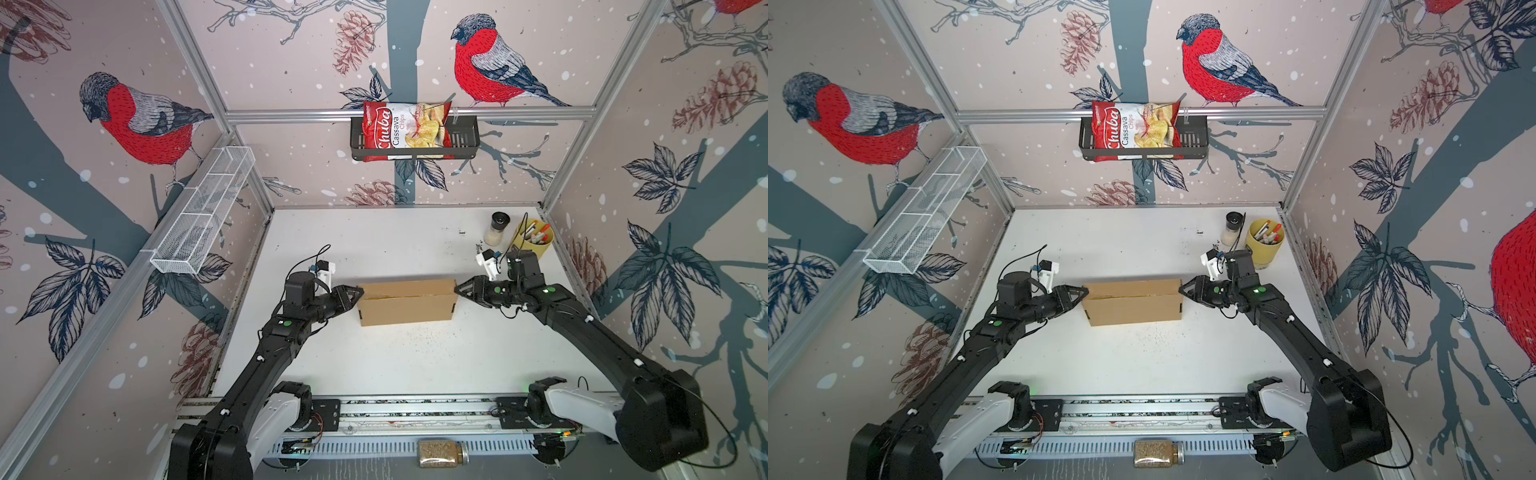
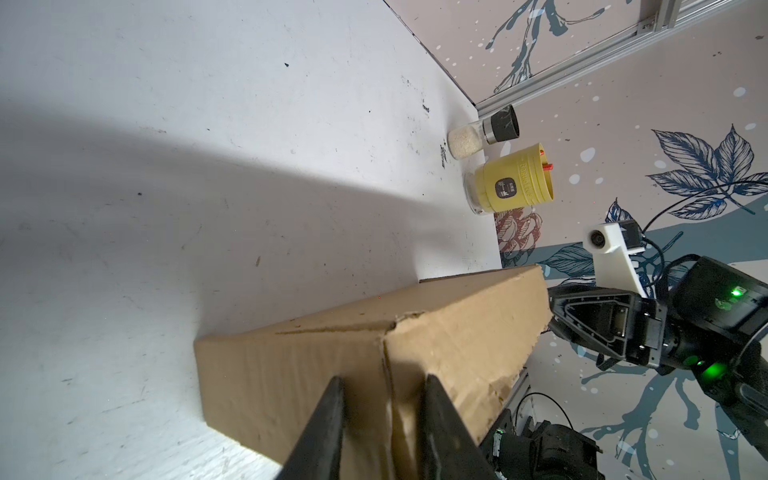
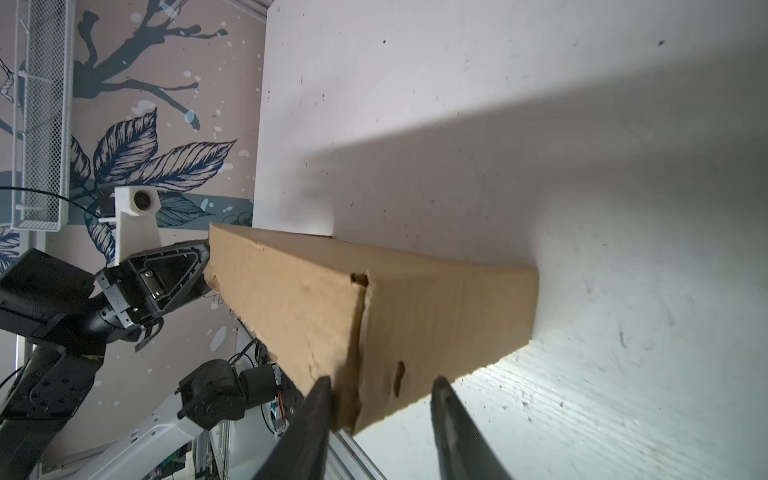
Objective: Fold the paper box
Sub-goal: 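Move the right gripper to the box's other end and pinch it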
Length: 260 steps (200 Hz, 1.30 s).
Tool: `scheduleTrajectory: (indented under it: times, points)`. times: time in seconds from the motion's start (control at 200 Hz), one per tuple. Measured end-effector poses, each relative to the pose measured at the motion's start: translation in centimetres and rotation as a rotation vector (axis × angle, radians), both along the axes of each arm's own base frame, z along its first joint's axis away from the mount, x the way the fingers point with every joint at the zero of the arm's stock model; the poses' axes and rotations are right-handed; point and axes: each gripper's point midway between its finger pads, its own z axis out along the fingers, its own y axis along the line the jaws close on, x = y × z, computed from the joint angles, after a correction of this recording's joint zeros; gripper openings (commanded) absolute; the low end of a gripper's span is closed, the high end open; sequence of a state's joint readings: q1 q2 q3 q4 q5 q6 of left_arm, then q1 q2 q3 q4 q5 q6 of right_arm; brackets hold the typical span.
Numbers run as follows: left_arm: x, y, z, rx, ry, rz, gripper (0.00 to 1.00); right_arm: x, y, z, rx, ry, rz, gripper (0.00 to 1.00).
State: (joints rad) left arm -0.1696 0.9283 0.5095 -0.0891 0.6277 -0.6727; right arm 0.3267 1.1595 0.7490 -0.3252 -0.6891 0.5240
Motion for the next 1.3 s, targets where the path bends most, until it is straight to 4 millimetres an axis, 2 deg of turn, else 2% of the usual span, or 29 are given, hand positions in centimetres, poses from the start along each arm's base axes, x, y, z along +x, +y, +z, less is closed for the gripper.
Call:
scheduleTrajectory:
  times: [0.15,0.33,0.485,0.625,0.715,0.876,0.996,1.301]
  points:
    - [0.0,0.0,0.0,0.000,-0.001,0.000,0.30,0.2,0.2,0.1,0.023,-0.015,0.011,0.38]
    - [0.0,0.0,0.1,0.000,0.000,-0.001,0.28,0.3,0.3,0.7,0.027,-0.032,0.010,0.51]
    - [0.0,0.0,0.1,-0.001,-0.001,-0.002,0.28,1.0,0.6,0.1,0.020,-0.014,0.008,0.51]
    - [0.0,0.0,0.1,-0.002,-0.001,-0.003,0.28,1.2,1.0,-0.2,0.024,-0.017,0.021,0.38]
    - [0.0,-0.1,0.1,-0.003,-0.002,-0.003,0.28,1.6,0.8,-0.2,0.037,-0.036,0.014,0.37]
    - [-0.1,-0.1,0.1,-0.003,-0.001,-0.003,0.29,1.8,1.0,0.1,0.046,-0.033,0.006,0.44]
    - [-0.1,0.0,0.3,-0.002,0.005,-0.003,0.30,2.1,1.3,1.0,0.052,-0.053,0.010,0.50]
    - [-0.3,-0.1,0.4,-0.007,0.011,-0.006,0.35,1.9,1.9,0.7,0.049,-0.028,0.009,0.52]
